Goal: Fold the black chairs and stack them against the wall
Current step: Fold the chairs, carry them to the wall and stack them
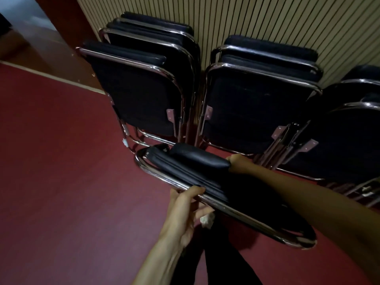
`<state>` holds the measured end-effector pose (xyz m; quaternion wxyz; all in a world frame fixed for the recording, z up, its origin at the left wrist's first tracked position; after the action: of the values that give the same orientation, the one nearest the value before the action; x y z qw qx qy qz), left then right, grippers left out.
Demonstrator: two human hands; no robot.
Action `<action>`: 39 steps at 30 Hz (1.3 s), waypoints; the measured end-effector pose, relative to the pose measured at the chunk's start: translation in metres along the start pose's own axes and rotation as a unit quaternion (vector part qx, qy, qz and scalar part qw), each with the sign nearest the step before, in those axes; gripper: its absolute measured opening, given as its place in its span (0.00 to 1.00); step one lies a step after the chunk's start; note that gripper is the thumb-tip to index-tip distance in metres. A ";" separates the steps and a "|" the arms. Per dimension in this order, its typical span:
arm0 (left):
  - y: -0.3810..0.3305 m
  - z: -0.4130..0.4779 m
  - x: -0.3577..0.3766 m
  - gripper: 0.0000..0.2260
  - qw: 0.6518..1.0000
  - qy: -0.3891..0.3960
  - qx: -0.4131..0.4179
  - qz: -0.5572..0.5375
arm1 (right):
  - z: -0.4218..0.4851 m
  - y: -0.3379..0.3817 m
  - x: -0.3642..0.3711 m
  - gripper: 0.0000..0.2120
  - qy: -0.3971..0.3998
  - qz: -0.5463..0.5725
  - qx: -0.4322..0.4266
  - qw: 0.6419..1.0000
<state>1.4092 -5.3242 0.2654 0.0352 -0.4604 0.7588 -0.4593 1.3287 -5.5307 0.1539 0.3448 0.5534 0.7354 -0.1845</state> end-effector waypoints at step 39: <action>0.018 0.192 0.181 0.20 0.998 0.021 -0.055 0.030 | 0.094 -0.112 -0.156 0.20 0.085 0.156 0.017 0.984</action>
<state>1.3853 -5.5814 0.2087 0.0077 -0.4293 0.7968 -0.4252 1.2749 -5.7353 0.1876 0.2963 0.6806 0.6635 -0.0938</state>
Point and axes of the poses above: each hand's wrist, its own z-axis towards the middle knuckle, its own x-axis out of the palm, y = z × x, the point moved 8 cm from there along z, towards the middle knuckle, and after that the axes turned 14 degrees about x, right-handed, at the moved point
